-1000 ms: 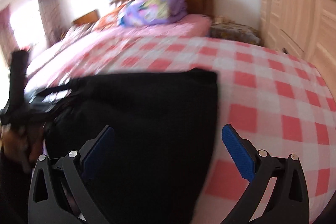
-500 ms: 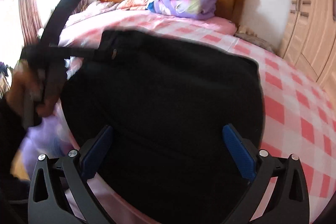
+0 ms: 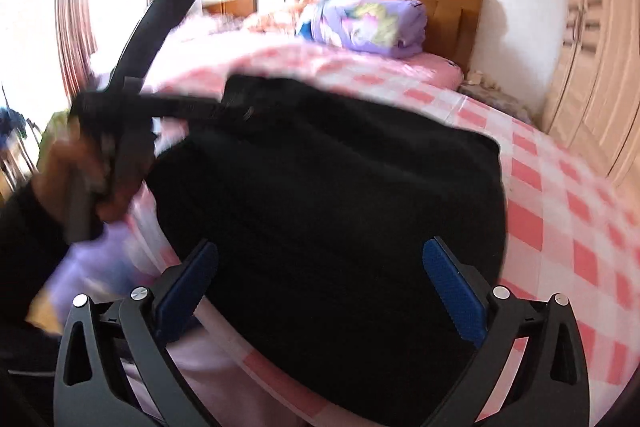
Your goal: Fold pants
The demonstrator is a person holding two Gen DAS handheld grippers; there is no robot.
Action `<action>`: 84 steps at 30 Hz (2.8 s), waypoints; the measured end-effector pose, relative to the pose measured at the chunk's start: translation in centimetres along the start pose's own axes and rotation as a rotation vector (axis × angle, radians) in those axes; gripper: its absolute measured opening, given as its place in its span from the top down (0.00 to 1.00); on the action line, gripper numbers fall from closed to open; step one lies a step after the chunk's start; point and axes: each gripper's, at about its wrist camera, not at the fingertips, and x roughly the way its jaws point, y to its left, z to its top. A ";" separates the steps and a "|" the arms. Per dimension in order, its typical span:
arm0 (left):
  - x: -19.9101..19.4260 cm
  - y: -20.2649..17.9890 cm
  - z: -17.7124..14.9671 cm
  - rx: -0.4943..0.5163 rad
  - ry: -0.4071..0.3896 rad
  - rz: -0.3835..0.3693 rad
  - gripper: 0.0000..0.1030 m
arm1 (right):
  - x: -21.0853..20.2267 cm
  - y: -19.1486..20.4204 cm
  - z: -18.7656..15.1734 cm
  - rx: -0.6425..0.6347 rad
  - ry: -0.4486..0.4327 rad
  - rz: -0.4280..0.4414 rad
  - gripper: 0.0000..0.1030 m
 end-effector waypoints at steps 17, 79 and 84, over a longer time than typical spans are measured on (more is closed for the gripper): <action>-0.7 -2.4 -4.7 0.077 0.000 -0.088 0.01 | 16.5 -16.9 7.6 0.278 0.346 -0.238 0.04; -3.6 -3.4 -5.2 0.123 0.048 0.107 0.01 | -1.5 -3.5 -5.5 0.213 0.129 -0.122 0.04; -6.1 -5.0 -5.6 0.164 0.011 0.210 0.01 | -5.2 -2.0 -5.9 0.187 0.067 -0.085 0.04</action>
